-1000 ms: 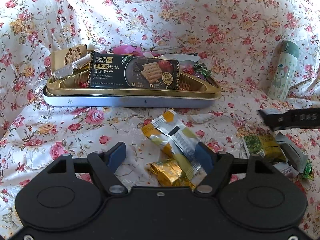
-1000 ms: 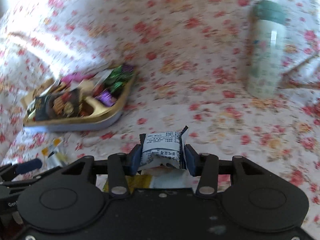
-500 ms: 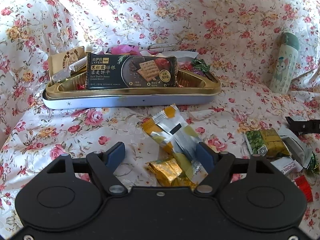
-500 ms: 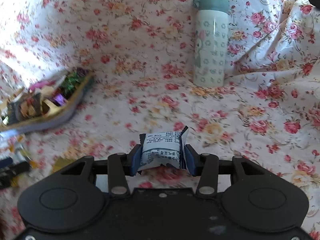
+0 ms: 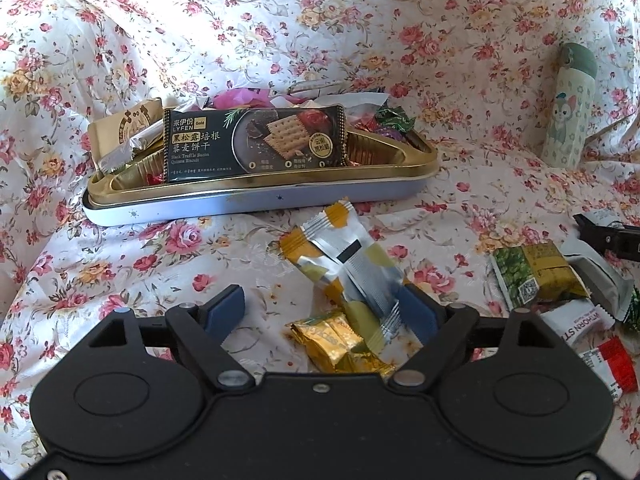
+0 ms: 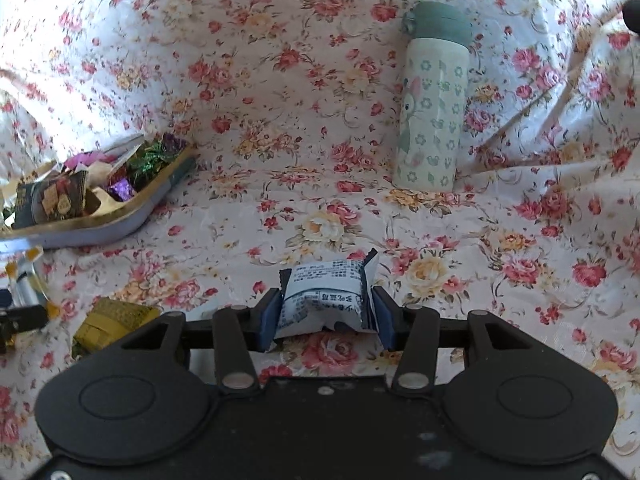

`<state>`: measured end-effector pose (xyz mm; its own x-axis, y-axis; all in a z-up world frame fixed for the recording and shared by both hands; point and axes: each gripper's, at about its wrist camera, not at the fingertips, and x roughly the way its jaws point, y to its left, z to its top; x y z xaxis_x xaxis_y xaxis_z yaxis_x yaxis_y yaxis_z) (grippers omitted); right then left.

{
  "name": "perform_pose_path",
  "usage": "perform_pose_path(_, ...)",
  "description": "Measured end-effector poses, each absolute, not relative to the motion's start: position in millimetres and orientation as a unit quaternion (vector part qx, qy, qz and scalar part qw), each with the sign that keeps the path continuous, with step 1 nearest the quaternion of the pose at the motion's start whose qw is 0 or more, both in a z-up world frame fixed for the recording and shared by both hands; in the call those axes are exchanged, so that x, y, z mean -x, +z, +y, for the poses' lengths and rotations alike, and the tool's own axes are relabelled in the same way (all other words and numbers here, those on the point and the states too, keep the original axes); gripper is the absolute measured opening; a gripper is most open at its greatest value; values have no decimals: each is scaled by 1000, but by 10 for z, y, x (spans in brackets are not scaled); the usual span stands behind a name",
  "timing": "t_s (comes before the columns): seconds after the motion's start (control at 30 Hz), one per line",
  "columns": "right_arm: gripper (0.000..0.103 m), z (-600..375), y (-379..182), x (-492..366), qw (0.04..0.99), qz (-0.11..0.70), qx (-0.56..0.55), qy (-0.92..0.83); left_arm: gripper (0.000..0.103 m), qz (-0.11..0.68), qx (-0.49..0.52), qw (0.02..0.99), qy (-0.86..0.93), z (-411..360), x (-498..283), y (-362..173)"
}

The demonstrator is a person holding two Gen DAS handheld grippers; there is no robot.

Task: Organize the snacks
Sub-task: 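Close the left gripper on the silver-yellow wrapper while the right gripper holds the white packet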

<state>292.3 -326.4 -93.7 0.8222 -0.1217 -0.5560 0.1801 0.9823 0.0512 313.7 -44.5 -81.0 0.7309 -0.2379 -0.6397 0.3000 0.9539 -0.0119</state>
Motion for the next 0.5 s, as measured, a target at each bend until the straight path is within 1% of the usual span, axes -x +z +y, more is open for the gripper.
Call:
perform_pose_path(0.13, 51, -3290, -941, -2918, 953, 285, -63, -77, 87, 343, -52, 928, -138, -470, -3149, -791)
perform_pose_path(0.23, 51, -3315, -945, -2915, 954, 283, -72, -74, 84, 353, -51, 925, -132, -474, -3148, -734)
perform_pose_path(0.37, 51, -3350, -949, -2903, 954, 279, -86, -71, 84, 354, -46, 927, -118, -450, -3116, -605)
perform_pose_path(0.5, 51, -3374, -950, -2892, 954, 276, -96, -69, 84, 371, -32, 923, -100, -465, -3185, -507)
